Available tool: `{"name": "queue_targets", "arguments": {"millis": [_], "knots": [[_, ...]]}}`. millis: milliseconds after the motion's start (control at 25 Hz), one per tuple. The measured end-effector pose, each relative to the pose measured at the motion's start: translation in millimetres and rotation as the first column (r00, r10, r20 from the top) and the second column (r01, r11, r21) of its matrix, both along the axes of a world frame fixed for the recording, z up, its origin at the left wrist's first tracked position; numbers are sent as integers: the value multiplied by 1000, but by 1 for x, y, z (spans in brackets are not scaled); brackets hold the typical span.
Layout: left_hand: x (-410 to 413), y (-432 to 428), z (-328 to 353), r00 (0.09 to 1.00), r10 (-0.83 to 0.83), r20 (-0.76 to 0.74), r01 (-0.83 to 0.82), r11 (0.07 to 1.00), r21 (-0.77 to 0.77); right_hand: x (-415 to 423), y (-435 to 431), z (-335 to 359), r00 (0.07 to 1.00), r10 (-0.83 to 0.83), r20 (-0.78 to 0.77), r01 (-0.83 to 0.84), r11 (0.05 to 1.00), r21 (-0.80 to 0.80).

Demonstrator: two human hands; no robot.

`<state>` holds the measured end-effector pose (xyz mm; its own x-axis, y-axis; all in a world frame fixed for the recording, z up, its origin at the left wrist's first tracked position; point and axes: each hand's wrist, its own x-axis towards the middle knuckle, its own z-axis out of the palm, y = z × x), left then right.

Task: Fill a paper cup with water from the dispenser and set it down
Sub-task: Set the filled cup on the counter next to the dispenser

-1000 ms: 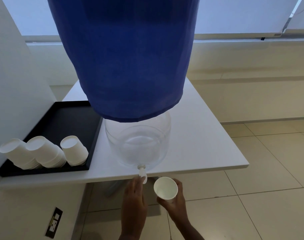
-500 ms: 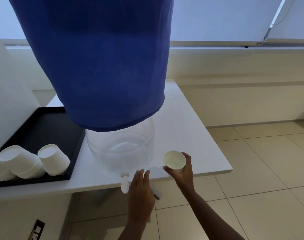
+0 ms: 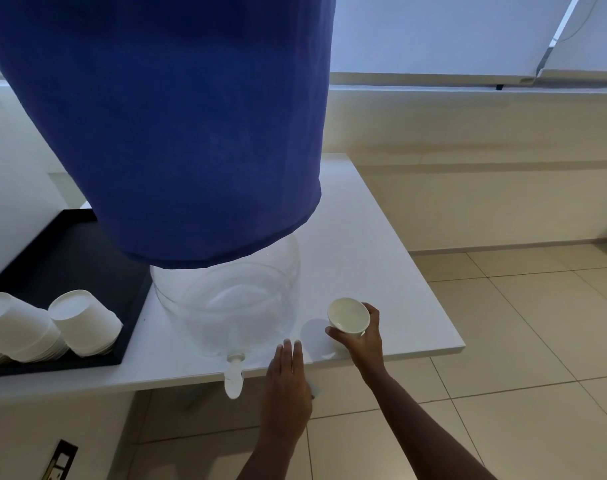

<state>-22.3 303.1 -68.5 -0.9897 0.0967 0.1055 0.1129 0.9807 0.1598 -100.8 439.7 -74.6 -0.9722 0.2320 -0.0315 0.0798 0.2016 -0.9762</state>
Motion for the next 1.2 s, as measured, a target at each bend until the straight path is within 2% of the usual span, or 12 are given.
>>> {"name": "queue_targets", "arguments": {"millis": [120,200,280,400,480,520,640,840,960,1200], "knots": [[-6,4,-3,1000,6,-30,-6,1000,6,2,7,-2,998,54,9,-54,998,43],[-8,6,-4,1000,-2,-24,2,1000,-9,6,13,-4,996,90,25,-93,979,181],[-10,9,-4,1000,-18,3,18,1000,-15,11,22,-6,990,127,61,-141,913,384],[-10,12,-7,998,11,67,-12,1000,6,21,32,-10,958,219,183,-284,659,696],[-11,14,-10,992,44,118,-51,997,51,27,37,-16,934,228,274,-353,494,795],[-12,15,-11,988,66,137,-79,992,93,29,39,-20,932,217,291,-360,445,820],[-12,15,-23,965,100,242,-129,986,107,33,41,-27,925,191,328,-378,384,843],[-10,12,-35,977,87,195,-100,993,58,36,43,-33,917,184,355,-398,350,848],[-11,13,-34,965,105,241,-121,991,52,38,42,-28,909,185,374,-416,336,845],[12,9,-12,997,61,-39,-57,994,93,49,42,-12,895,182,407,-445,308,841]]}}
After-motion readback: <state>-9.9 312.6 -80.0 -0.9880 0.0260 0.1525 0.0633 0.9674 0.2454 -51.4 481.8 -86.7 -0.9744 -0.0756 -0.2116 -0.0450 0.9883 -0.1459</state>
